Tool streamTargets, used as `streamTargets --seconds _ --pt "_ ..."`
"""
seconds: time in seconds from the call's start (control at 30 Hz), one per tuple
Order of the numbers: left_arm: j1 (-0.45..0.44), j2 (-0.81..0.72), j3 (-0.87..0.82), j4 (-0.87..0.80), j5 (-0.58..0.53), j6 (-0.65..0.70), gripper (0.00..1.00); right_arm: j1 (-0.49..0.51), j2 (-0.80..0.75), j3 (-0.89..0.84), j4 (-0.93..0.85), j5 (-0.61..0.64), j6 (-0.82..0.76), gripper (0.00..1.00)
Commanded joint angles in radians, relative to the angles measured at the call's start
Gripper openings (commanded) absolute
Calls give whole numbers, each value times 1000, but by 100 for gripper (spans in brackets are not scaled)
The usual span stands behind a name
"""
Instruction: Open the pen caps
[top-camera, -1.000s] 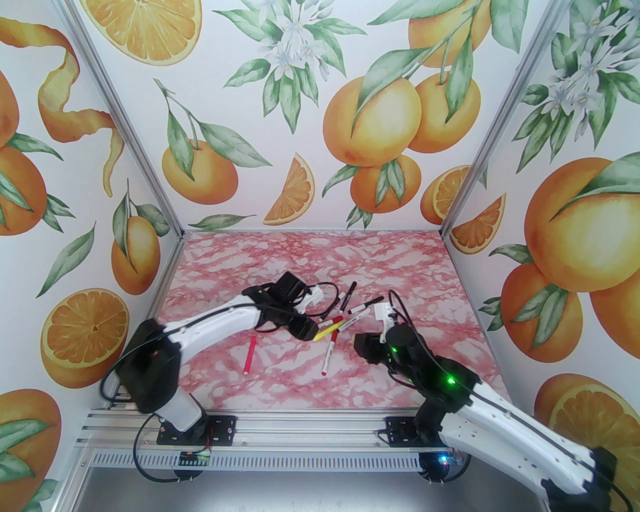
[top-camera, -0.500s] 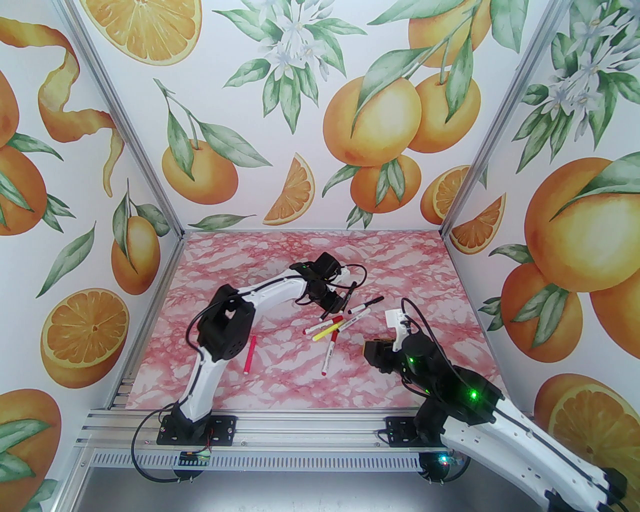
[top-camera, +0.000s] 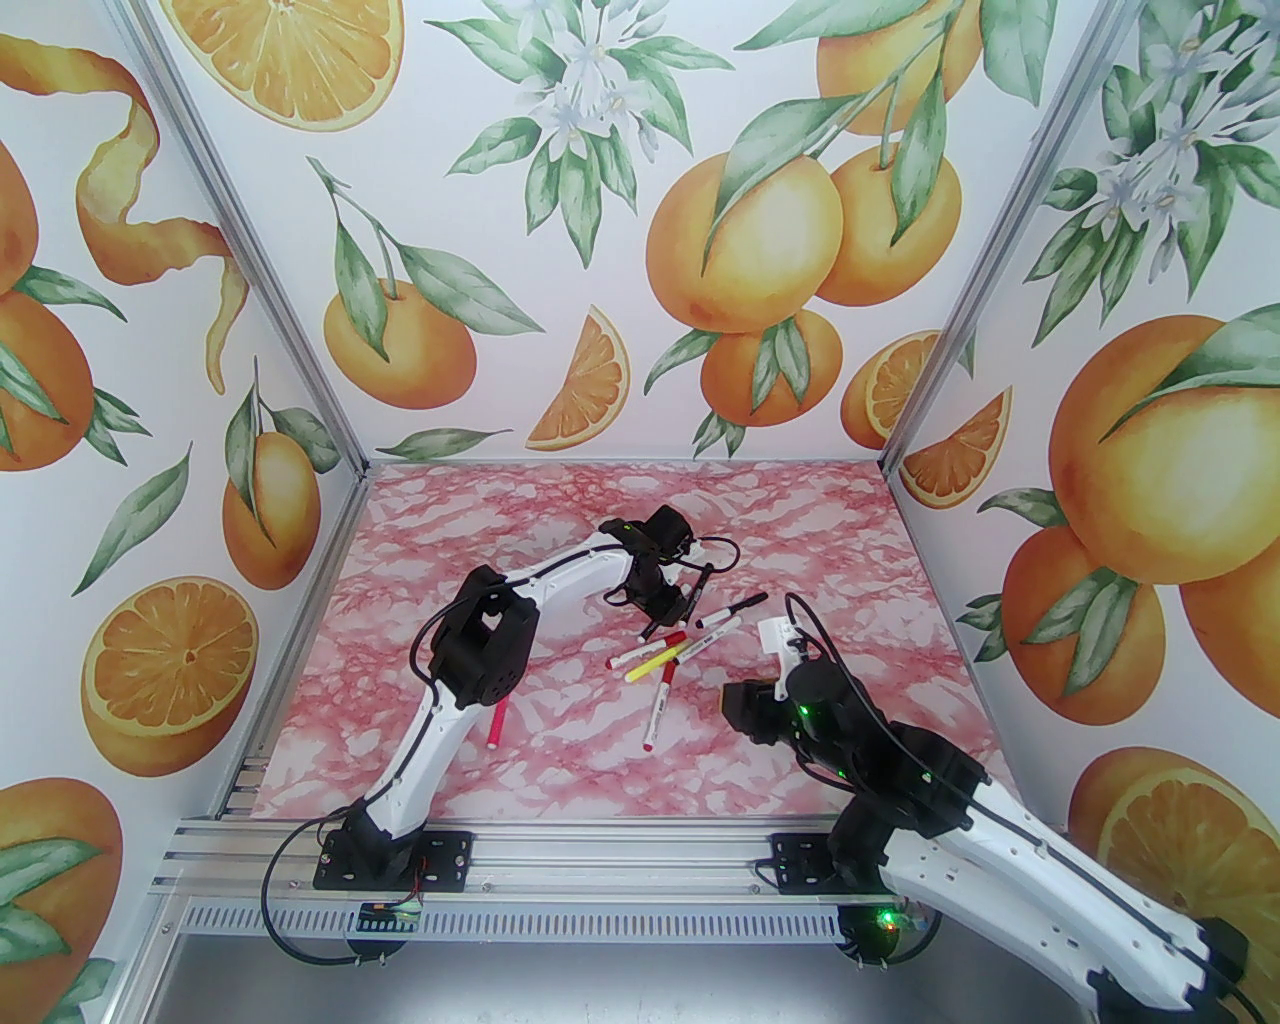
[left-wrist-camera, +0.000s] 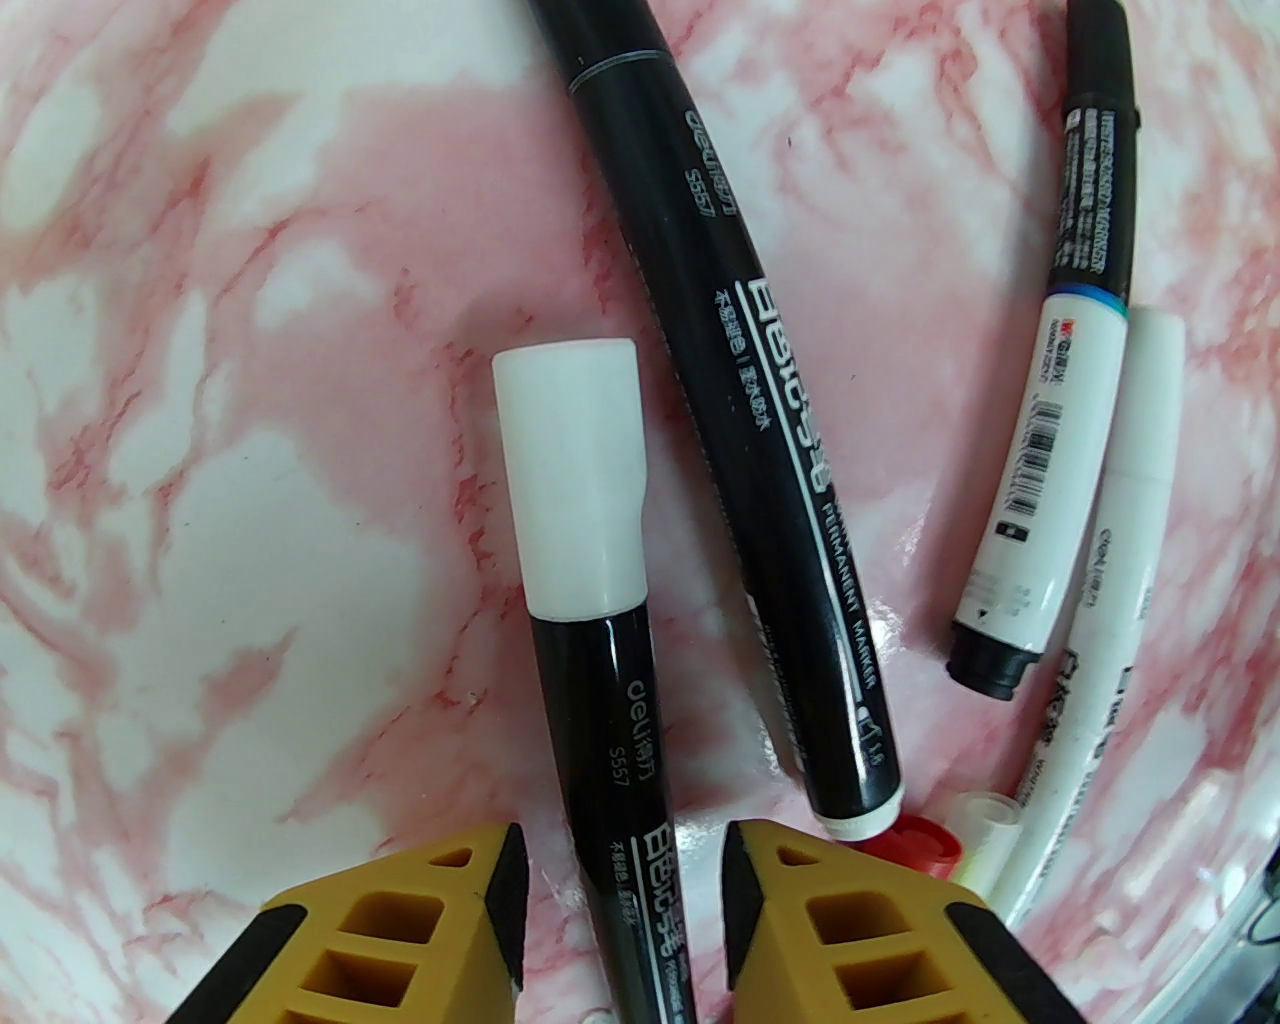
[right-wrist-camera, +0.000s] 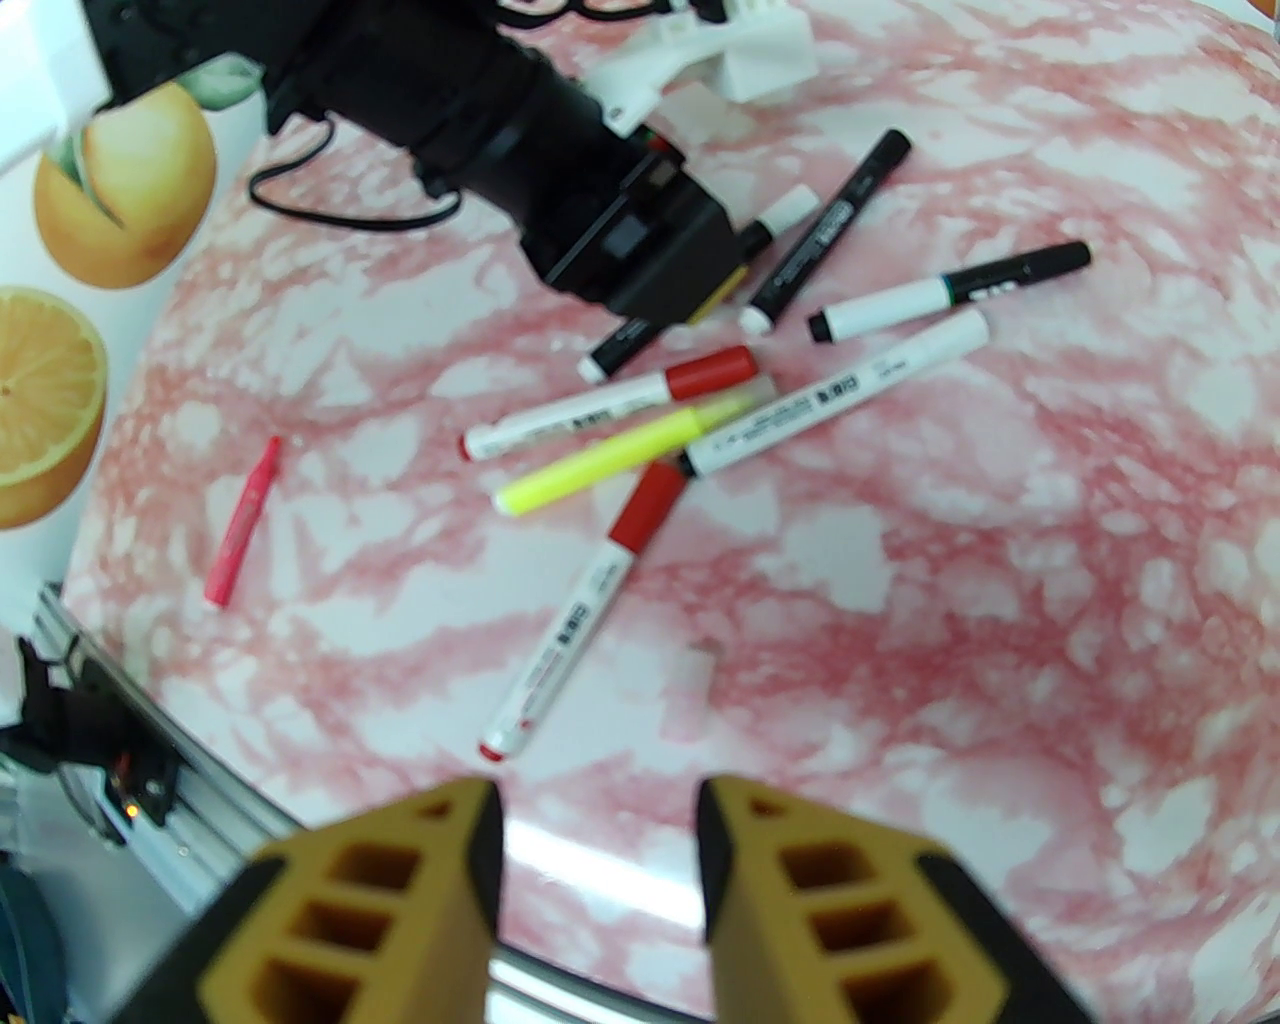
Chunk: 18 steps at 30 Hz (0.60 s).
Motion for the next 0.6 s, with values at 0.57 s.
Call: streamTargets --seconds 0.57 --pt "57 -211 -61 78 96 34 17 5 55 -73 324 -88 157 38"
